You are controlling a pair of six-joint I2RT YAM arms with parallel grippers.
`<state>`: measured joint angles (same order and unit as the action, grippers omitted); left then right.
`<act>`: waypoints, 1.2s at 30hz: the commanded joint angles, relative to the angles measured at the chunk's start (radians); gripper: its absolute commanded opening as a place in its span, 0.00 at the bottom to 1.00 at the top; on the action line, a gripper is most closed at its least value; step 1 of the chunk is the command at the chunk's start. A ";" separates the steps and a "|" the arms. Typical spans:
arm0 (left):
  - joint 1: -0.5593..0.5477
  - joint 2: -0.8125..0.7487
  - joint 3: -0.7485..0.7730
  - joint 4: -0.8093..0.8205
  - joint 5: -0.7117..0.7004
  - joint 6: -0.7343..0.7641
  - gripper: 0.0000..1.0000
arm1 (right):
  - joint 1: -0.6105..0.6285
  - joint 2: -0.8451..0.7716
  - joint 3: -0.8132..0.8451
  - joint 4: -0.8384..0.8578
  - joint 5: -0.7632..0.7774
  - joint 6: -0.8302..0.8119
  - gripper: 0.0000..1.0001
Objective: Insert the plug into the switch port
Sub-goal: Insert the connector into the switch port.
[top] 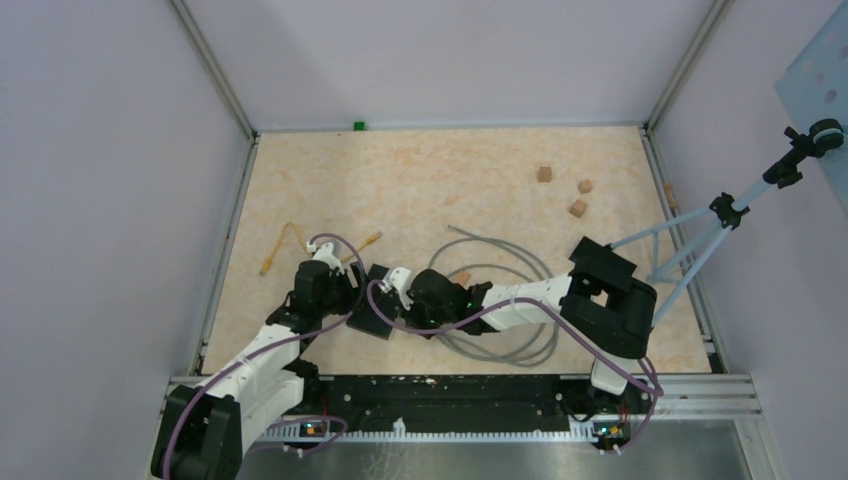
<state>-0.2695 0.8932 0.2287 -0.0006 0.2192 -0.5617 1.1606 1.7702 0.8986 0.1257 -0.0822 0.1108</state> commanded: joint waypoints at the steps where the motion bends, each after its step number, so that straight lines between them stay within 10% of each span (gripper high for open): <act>1: -0.005 0.024 -0.003 -0.064 0.055 -0.005 0.79 | -0.016 -0.007 0.061 0.088 -0.011 0.039 0.00; 36: -0.005 -0.132 0.036 -0.084 0.019 -0.024 0.79 | -0.118 -0.106 -0.162 0.290 -0.144 0.248 0.00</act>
<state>-0.2699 0.8364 0.2287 -0.0574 0.2207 -0.5610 1.0748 1.7504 0.7841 0.2859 -0.2035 0.2935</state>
